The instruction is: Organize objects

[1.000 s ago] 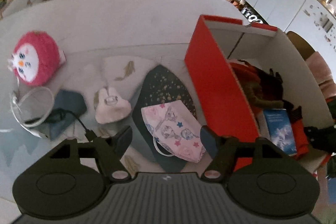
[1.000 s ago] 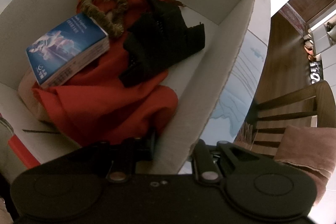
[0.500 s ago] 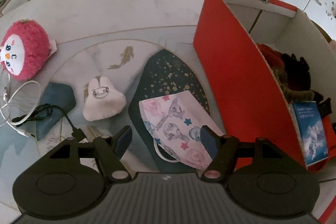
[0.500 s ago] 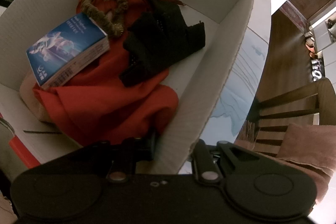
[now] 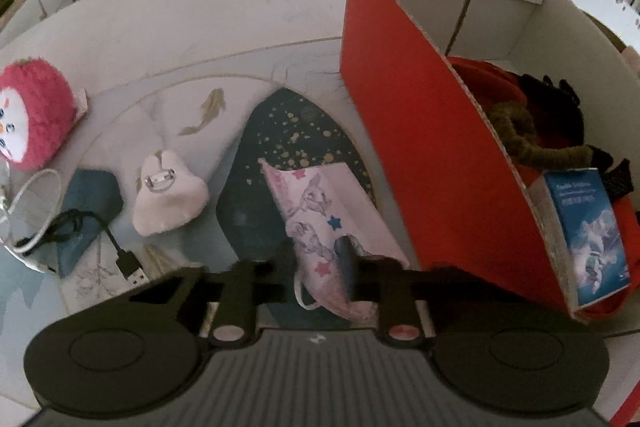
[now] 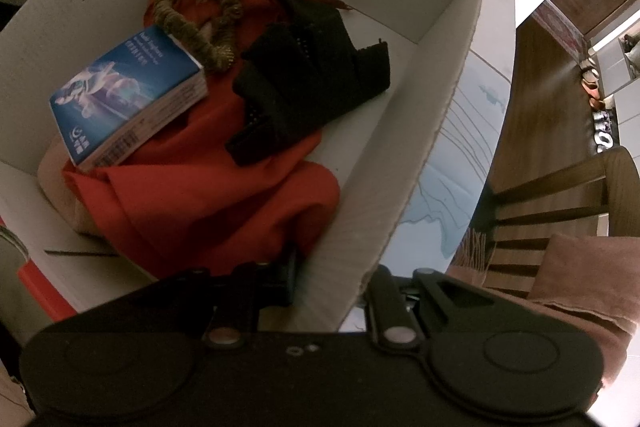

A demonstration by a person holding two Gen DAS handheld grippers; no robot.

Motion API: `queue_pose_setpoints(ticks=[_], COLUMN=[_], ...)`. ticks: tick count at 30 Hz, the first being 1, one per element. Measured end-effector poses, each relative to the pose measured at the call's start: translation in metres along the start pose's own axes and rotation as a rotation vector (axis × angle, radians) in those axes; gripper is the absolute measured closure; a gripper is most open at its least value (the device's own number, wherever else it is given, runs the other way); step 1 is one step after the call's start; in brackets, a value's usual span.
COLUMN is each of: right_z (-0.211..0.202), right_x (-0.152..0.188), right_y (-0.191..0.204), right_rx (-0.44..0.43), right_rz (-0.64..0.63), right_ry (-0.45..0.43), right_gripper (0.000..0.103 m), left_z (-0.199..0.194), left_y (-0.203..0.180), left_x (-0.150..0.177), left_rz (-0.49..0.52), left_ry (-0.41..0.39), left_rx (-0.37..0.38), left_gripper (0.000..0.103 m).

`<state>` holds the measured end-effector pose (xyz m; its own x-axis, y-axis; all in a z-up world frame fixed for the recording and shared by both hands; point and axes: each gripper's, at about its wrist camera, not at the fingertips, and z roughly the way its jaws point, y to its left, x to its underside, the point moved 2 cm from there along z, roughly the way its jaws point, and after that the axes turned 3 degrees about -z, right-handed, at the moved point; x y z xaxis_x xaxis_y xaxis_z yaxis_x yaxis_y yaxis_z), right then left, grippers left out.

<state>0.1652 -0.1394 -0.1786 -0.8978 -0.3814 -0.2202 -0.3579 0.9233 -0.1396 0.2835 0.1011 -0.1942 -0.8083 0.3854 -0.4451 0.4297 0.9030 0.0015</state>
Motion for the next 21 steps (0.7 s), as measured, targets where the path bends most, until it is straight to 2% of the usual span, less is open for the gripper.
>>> queue_pose_setpoints(ticks=[5,12,21], right_z=[0.000,0.000,0.000], right_x=[0.000,0.000,-0.001], right_y=[0.000,0.000,0.000], right_rx=[0.000,0.002,0.005], right_rz=[0.000,-0.002,-0.010], right_ry=[-0.001,0.000,0.002], right_gripper=[0.089,0.089,0.089], left_z=[-0.006,-0.031,-0.091], left_y=[0.003,0.014,0.025], left_x=[0.000,-0.003,-0.013], left_rz=[-0.014,-0.060,-0.069], left_ry=[-0.031,-0.067,-0.131], left_rx=[0.000,0.042,0.117], left_gripper=[0.102,0.102,0.102])
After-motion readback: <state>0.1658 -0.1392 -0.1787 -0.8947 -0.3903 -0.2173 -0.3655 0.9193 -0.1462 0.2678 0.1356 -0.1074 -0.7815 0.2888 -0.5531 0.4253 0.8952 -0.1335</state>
